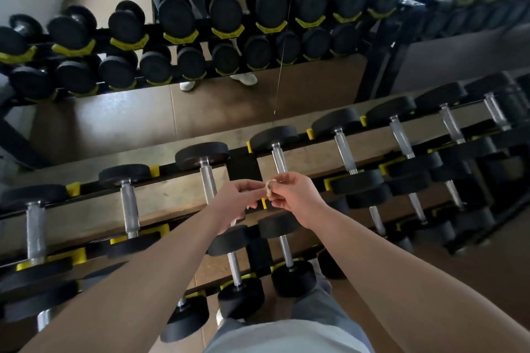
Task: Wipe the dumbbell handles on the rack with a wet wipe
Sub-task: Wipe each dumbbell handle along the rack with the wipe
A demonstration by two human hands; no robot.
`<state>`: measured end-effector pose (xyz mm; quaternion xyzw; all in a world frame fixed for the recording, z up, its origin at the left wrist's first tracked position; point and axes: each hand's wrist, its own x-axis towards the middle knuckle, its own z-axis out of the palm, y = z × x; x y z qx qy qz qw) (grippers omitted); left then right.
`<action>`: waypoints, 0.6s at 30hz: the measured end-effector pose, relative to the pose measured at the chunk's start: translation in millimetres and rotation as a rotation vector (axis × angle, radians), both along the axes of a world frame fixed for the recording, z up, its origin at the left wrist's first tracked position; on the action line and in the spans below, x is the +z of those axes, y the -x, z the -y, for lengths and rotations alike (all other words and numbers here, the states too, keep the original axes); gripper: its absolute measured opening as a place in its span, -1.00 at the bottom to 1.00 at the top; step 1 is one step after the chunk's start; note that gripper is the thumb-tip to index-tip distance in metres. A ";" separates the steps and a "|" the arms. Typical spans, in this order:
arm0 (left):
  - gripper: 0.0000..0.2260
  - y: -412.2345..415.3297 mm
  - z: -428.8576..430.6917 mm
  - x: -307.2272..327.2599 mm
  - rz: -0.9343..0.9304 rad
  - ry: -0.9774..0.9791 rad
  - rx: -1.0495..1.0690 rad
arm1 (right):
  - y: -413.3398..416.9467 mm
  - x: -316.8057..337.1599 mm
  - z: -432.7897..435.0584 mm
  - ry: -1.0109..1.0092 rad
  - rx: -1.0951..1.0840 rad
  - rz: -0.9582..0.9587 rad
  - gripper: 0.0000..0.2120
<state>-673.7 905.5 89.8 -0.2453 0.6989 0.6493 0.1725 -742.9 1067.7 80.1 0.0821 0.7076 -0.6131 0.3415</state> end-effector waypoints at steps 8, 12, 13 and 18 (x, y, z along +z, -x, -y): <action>-0.87 70.6 -56.8 -14.3 0.019 0.162 0.100 | 78.3 -9.1 -47.3 -0.074 0.230 0.011 -0.76; -0.88 105.2 -83.2 -21.9 0.105 0.124 0.190 | 119.3 -4.3 -70.8 -0.143 0.390 -0.103 -0.73; -0.87 111.4 -88.1 -23.9 0.115 0.092 0.219 | 128.0 -4.2 -75.4 -0.157 0.432 -0.135 -0.72; -0.86 125.5 -101.6 -29.9 0.144 0.055 0.281 | 156.8 -16.2 -78.7 -0.158 0.563 -0.187 -0.70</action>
